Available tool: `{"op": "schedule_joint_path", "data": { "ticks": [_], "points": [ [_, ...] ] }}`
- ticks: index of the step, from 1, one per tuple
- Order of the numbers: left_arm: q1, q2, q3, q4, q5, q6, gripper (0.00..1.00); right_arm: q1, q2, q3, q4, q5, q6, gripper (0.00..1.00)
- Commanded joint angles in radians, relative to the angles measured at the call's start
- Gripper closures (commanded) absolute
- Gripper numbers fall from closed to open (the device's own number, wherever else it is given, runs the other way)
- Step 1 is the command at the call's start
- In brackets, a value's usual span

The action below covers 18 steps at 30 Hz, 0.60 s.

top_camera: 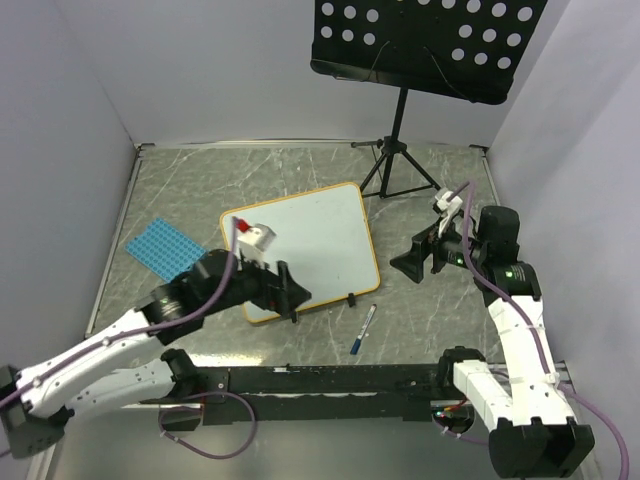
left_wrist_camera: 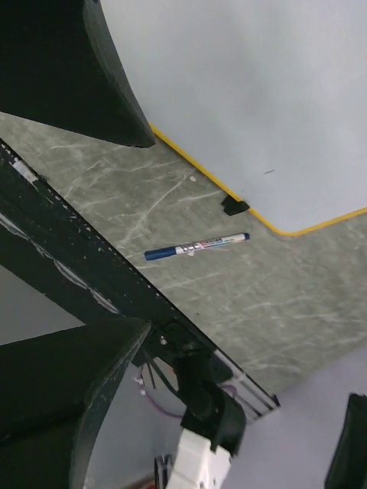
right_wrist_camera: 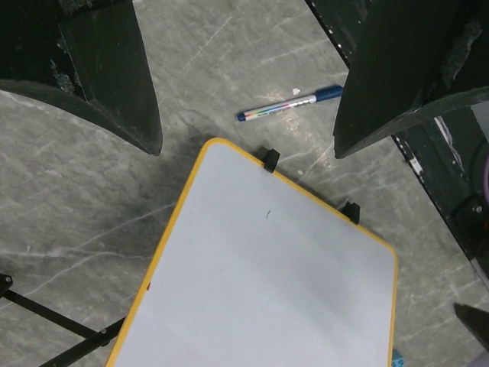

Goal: Write a sentence on the whiteboard
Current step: Pick up the whiteboard marker from the corner of the board.

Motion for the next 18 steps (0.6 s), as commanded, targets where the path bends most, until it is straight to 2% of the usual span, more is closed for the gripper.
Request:
{"op": "schedule_joint_path", "data": {
  "ticks": [1, 6, 10, 13, 18],
  "points": [
    [-0.13, 0.114, 0.061, 0.102, -0.213, -0.036, 0.03, -0.003, -0.046, -0.04, 0.063, -0.071, -0.05, 0.0],
    [-0.255, 0.24, 0.038, 0.23, -0.252, -0.069, 0.03, -0.003, -0.078, -0.103, 0.112, -0.046, -0.044, 0.0],
    [-0.316, 0.338, 0.041, 0.249, -0.295, -0.102, 0.02, -0.018, -0.063, -0.118, 0.12, -0.008, -0.043, 0.0],
    [-0.357, 0.416, 0.049, 0.249, -0.319, -0.121, 0.01, -0.062, -0.041, -0.148, 0.149, -0.049, -0.031, 0.0],
    [-0.414, 0.574, 0.104, 0.246, -0.354, -0.142, 0.14, -0.111, -0.017, -0.141, 0.123, -0.089, -0.049, 0.0]
  ]
}}
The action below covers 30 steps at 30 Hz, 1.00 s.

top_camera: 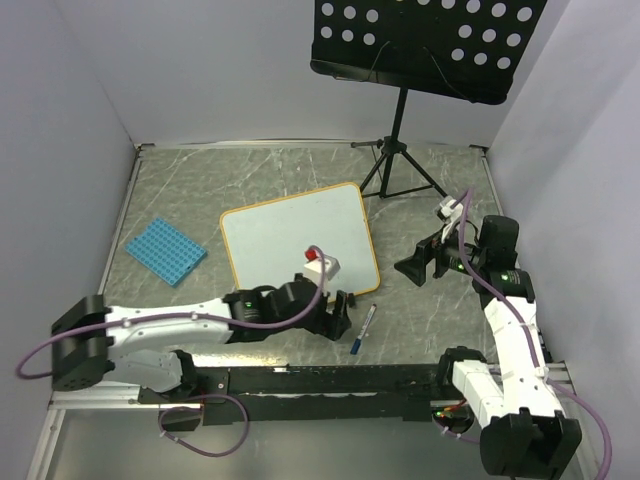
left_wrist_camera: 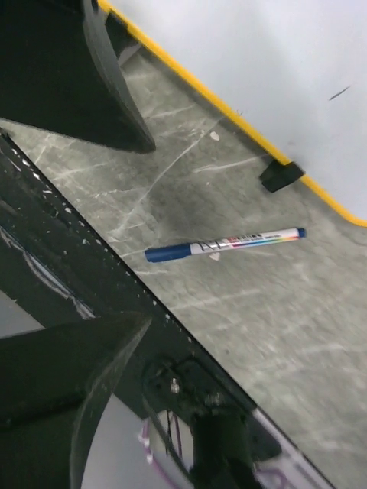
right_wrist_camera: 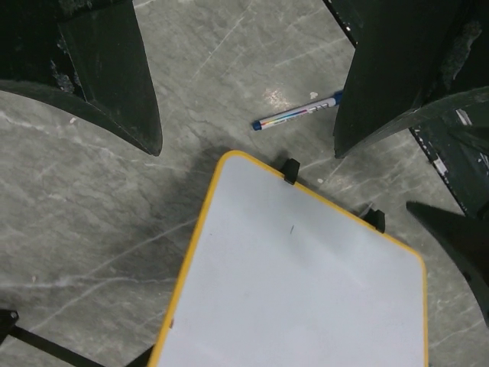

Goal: Write a sentence on the whiteboard
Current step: Pick up the whiteboard marker from the corner of the board.

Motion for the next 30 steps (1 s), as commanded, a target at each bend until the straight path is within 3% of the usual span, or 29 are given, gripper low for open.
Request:
{"op": "schedule_joint_path", "data": {
  "ticks": [1, 9, 18, 30],
  "points": [
    [-0.052, 0.119, 0.087, 0.051, -0.052, -0.032, 0.16, -0.034, 0.001, -0.01, 0.043, -0.058, -0.023, 0.0],
    [-0.126, 0.398, 0.288, -0.055, -0.093, -0.026, 0.35, -0.052, -0.008, -0.015, 0.032, -0.045, -0.021, 0.0],
    [-0.17, 0.558, 0.43, -0.219, -0.156, -0.052, 0.57, -0.06, -0.005, -0.01, 0.027, -0.038, -0.017, 0.0],
    [-0.198, 0.601, 0.422, -0.257, -0.162, -0.093, 0.59, -0.064, -0.008, -0.011, 0.027, -0.049, -0.015, 0.0]
  ]
}}
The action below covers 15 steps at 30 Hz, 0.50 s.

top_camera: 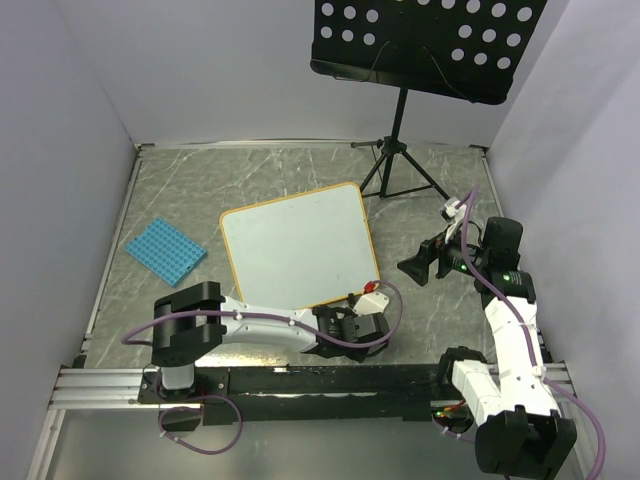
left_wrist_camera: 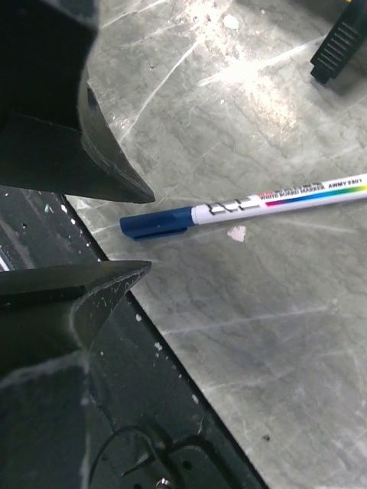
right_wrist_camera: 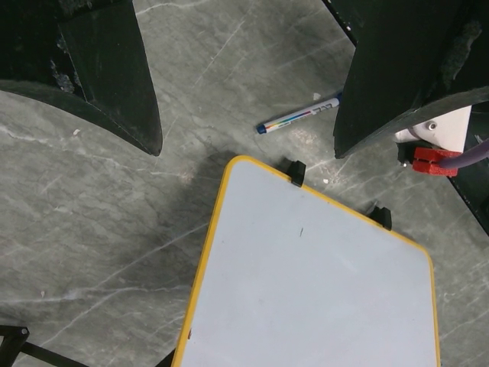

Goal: Write a sentence on the whiteboard
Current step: Pick up the whiteboard marker from the corner of the board.

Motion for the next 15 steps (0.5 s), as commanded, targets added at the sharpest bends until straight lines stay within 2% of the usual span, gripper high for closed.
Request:
{"op": "schedule_joint_path", "data": {
  "ticks": [1, 6, 15],
  "points": [
    [-0.004, 0.022, 0.033, -0.019, -0.034, -0.02, 0.6, -0.012, -0.016, 0.003, 0.028, -0.029, -0.015, 0.0],
    [-0.005, 0.06, 0.055, -0.048, -0.036, -0.017, 0.65, -0.016, -0.016, 0.003, 0.027, -0.035, -0.014, 0.0],
    [-0.004, 0.088, 0.059, -0.041, -0.019, -0.019, 0.69, -0.022, -0.013, 0.003, 0.025, -0.046, -0.014, 0.0]
  ]
}}
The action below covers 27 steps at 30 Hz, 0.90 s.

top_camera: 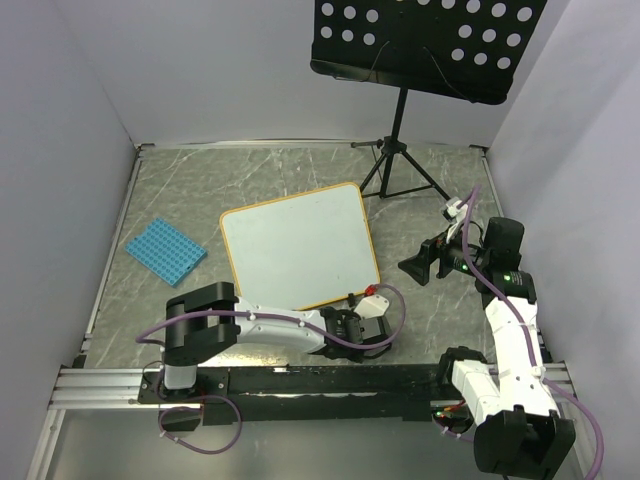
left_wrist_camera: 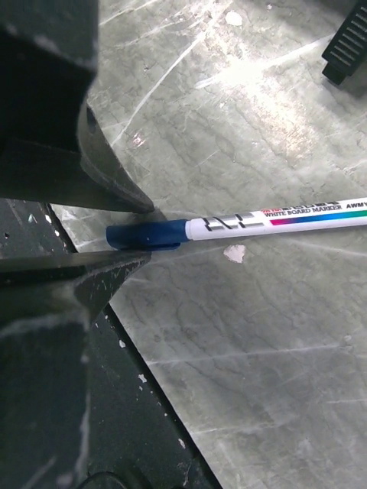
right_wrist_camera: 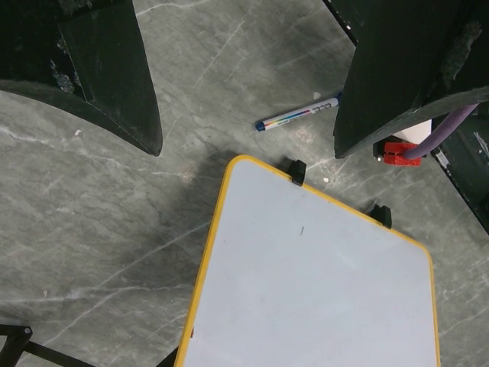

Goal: Write a sentence on the whiteboard
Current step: Pick up the whiteboard marker from the corner of the board.

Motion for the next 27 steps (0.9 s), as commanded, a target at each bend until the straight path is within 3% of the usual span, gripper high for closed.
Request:
{"op": "schedule_joint_path", "data": {
  "ticks": [1, 9, 17, 27],
  "points": [
    [-0.004, 0.025, 0.037, -0.009, 0.002, -0.008, 0.7, -0.01, -0.01, 0.003, 0.026, -0.042, -0.014, 0.0],
    [-0.004, 0.096, 0.08, -0.076, -0.022, 0.007, 0.73, -0.013, -0.008, 0.004, 0.024, -0.049, -0.016, 0.0],
    [-0.004, 0.067, 0.054, -0.069, -0.058, 0.003, 0.95, -0.014, -0.004, 0.004, 0.02, -0.057, -0.019, 0.0],
    [-0.004, -0.128, -0.121, 0.196, -0.203, 0.139, 0.99, 0.007, 0.096, 0.013, -0.054, -0.16, -0.083, 0.0]
  ]
}}
